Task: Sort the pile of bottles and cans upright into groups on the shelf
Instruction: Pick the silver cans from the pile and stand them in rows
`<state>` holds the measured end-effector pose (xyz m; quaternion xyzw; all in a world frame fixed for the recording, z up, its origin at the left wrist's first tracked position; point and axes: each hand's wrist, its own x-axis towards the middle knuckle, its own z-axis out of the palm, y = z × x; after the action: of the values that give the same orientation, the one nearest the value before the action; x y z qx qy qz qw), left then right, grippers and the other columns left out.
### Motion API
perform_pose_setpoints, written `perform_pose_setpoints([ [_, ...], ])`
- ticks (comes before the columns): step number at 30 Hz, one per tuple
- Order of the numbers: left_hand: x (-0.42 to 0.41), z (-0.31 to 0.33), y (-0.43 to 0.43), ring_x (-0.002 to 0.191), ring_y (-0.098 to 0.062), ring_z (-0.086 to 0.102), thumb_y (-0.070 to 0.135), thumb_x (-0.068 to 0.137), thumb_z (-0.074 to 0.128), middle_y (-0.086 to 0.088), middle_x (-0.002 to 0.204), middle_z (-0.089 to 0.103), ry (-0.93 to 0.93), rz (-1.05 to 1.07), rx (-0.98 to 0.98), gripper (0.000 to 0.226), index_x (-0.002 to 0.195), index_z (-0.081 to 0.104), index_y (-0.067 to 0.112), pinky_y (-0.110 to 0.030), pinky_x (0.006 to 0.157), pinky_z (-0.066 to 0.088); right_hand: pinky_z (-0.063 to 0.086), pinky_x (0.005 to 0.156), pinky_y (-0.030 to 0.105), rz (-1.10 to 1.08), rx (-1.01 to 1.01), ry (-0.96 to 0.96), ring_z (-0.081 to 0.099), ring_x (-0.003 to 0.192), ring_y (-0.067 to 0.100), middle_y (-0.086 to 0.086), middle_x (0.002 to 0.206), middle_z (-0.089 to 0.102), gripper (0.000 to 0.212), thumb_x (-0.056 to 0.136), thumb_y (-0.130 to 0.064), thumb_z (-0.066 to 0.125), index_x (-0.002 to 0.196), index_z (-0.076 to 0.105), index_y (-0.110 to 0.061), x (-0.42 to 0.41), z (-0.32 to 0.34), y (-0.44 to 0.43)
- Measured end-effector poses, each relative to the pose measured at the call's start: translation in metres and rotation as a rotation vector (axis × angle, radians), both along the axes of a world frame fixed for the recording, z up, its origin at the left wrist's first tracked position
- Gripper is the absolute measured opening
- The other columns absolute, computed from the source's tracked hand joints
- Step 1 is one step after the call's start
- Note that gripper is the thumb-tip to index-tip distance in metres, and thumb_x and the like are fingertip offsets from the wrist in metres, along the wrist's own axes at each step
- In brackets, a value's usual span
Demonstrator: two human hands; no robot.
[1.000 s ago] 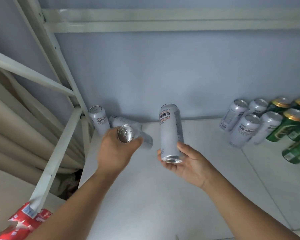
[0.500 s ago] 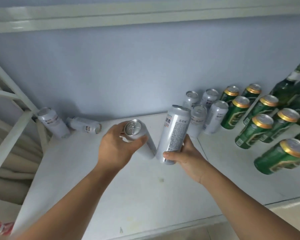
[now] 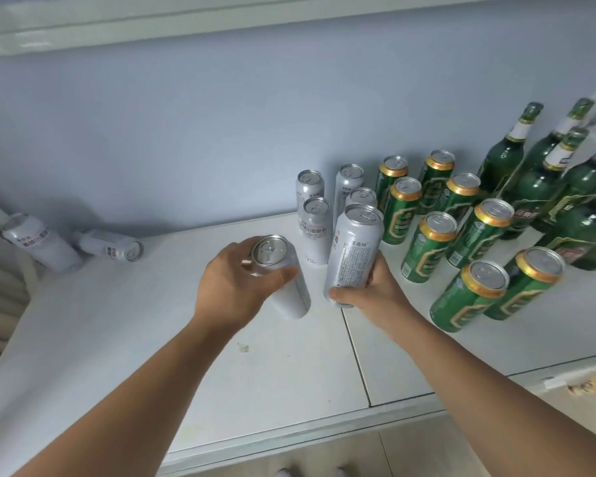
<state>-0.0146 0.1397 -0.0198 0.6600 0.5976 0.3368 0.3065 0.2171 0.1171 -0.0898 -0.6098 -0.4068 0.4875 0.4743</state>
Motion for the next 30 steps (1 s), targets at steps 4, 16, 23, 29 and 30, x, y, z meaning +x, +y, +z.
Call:
perform_pose_setpoints([
  [4,0.020,-0.004,0.008,0.088,0.005,0.069,0.062,0.064,0.082,0.024,0.105,0.069,0.011,-0.038,-0.024,0.046,0.107,0.067,0.054,-0.034,0.080,0.059,0.062,0.079,0.051,-0.046,-0.007,-0.094,0.069,0.094,0.016,-0.006,0.101,0.068,0.069,0.059,-0.011,0.090,0.111,0.050,-0.032,0.015,-0.006,-0.001],
  [16,0.073,-0.026,0.036,0.085,-0.001,0.070,0.062,0.063,0.079,0.026,0.093,0.072,0.104,-0.102,-0.106,0.044,0.104,0.065,0.055,-0.038,0.078,0.060,0.046,0.066,0.027,-0.121,-0.047,-0.311,0.061,0.083,0.008,-0.015,0.095,0.061,0.063,0.069,-0.011,0.087,0.113,0.044,-0.025,0.048,-0.026,0.020],
  [23,0.085,-0.039,0.049,0.082,-0.003,0.070,0.052,0.066,0.086,0.024,0.091,0.073,0.100,-0.083,-0.151,0.042,0.103,0.066,0.051,-0.036,0.075,0.060,0.050,0.074,0.032,-0.144,-0.064,-0.308,0.065,0.093,0.019,-0.007,0.106,0.065,0.067,0.068,-0.012,0.085,0.117,0.043,-0.031,0.059,-0.047,0.035],
  [29,0.092,-0.044,0.059,0.096,0.003,0.067,0.050,0.067,0.088,0.025,0.107,0.071,0.060,-0.105,-0.157,0.061,0.123,0.065,0.046,-0.017,0.068,0.051,0.044,0.064,0.023,-0.167,-0.062,-0.302,0.064,0.088,0.015,-0.008,0.104,0.065,0.067,0.068,-0.009,0.084,0.117,0.043,-0.029,0.062,-0.057,0.048],
  [30,0.093,-0.046,0.060,0.098,0.004,0.067,0.049,0.067,0.088,0.024,0.109,0.071,0.048,-0.108,-0.156,0.061,0.123,0.065,0.046,-0.016,0.069,0.050,0.044,0.063,0.023,-0.173,-0.064,-0.306,0.063,0.086,0.014,-0.009,0.102,0.064,0.065,0.068,-0.009,0.084,0.115,0.043,-0.029,0.062,-0.060,0.049],
])
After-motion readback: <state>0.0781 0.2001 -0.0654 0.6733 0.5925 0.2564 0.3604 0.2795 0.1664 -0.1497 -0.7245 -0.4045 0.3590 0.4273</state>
